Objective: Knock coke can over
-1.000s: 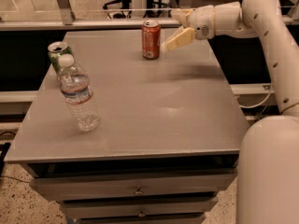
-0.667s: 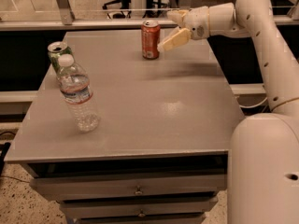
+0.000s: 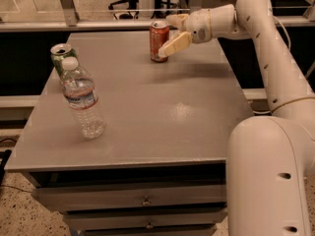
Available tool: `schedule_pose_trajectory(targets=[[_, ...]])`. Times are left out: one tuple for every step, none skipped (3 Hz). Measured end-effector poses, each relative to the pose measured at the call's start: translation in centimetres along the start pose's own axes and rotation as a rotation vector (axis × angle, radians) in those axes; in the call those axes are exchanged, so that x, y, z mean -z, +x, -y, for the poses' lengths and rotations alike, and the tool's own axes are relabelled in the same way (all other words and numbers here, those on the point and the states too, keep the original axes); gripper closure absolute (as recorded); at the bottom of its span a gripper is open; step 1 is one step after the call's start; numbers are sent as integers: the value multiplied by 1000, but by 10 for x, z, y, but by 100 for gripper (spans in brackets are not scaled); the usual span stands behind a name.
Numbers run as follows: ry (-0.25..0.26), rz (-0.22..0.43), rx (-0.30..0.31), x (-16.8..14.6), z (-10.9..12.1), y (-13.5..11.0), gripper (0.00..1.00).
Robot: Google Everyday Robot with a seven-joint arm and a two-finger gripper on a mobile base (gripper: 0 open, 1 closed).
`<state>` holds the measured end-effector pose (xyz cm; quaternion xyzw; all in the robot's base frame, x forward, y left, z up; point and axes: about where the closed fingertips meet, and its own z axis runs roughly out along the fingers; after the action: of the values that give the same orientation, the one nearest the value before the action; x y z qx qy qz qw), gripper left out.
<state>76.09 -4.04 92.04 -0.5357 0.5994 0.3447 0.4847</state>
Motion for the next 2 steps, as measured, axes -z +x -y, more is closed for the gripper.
schedule_pose_trajectory(targets=[[-42,11,-8,-4,-11,-6,0],[-100,41,-1,-2,-33,-23,0]])
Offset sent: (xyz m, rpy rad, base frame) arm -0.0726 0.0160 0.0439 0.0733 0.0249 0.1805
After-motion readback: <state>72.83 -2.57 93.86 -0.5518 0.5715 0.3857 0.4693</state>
